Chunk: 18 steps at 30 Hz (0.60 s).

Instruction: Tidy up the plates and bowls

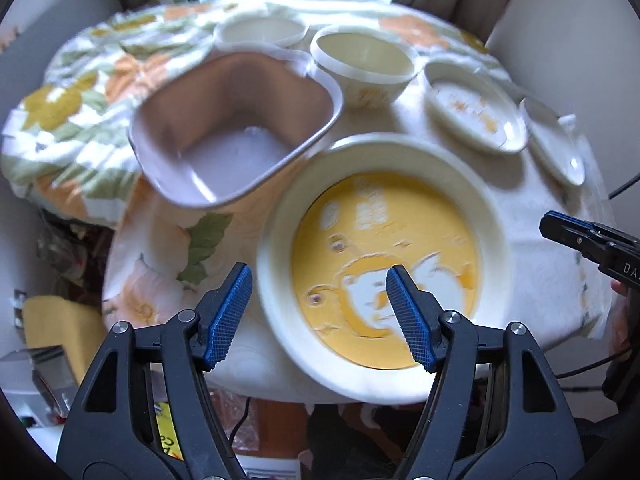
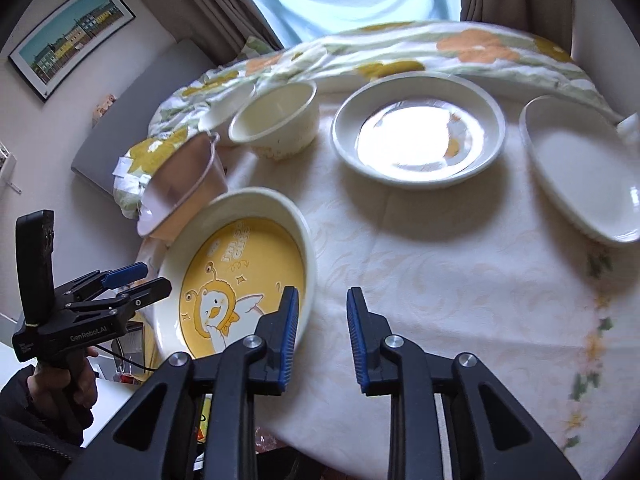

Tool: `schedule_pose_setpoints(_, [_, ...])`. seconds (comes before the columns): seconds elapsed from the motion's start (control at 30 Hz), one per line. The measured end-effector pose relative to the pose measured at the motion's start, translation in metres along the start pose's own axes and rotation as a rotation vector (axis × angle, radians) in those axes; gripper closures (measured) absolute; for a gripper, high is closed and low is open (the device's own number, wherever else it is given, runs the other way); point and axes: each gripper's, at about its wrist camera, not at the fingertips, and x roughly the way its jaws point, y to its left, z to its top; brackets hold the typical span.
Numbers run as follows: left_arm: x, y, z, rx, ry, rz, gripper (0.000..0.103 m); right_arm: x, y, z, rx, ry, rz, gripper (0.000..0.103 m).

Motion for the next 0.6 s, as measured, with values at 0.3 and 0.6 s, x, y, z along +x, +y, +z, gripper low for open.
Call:
schedule_pose_setpoints(0.3, [-0.082, -0.118, 0.045, 0.140, -0.296, -0.085, 0.000, -0.110, -0.048, 0.001, 0.015, -0.165, -0.048, 0.000])
schedule_pose_setpoints(0.6, [-0.048, -0.226, 0.128, 0.338, -0.207, -0.218, 0.000, -0.161, -0.113, 0.013, 0.171, -0.240, -0.198, 0.000])
